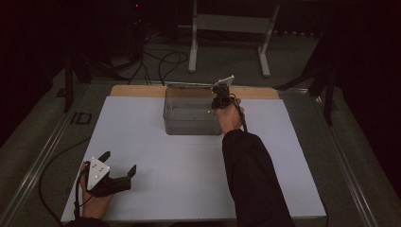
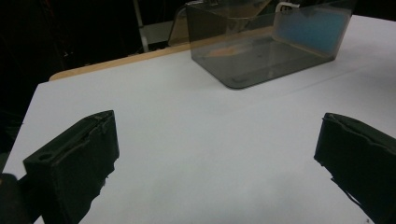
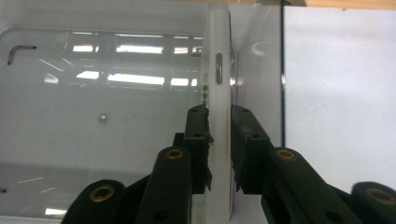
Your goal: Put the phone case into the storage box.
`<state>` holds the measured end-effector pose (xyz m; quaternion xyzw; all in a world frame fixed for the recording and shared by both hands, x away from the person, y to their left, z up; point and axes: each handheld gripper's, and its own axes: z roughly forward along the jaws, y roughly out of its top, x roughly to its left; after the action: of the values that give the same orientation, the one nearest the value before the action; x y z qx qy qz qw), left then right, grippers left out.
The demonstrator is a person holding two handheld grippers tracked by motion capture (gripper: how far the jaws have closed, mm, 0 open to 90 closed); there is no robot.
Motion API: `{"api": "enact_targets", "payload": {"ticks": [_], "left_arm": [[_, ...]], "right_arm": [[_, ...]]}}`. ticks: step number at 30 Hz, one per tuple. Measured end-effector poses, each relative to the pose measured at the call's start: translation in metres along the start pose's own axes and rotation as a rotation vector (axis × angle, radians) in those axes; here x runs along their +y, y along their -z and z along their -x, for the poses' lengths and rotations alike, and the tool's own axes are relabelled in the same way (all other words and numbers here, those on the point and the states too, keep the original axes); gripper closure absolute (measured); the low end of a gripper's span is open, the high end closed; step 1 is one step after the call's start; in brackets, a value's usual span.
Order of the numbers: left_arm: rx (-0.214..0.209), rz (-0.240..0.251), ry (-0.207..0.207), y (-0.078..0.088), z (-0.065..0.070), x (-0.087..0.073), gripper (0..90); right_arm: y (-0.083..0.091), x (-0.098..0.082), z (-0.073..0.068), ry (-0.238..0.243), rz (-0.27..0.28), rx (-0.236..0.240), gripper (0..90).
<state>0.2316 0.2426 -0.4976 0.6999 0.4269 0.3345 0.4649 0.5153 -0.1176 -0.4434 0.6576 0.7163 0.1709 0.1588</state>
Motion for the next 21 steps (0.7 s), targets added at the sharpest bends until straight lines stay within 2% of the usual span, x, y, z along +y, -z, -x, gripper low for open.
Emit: {"api": "enact_targets", "payload": {"ticks": [5, 21], "left_arm": [[-0.001, 0.0, -0.002, 0.0, 0.0, 0.0, 0.8], [-0.001, -0.002, -0.005, -0.001, 0.001, 0.0, 0.8]], "right_arm": [[0.002, 0.0, 0.001, 0.005, 0.004, 0.017, 76.4], [0.014, -0.001, 0.0, 0.045, 0.04, 0.016, 73.9]]}}
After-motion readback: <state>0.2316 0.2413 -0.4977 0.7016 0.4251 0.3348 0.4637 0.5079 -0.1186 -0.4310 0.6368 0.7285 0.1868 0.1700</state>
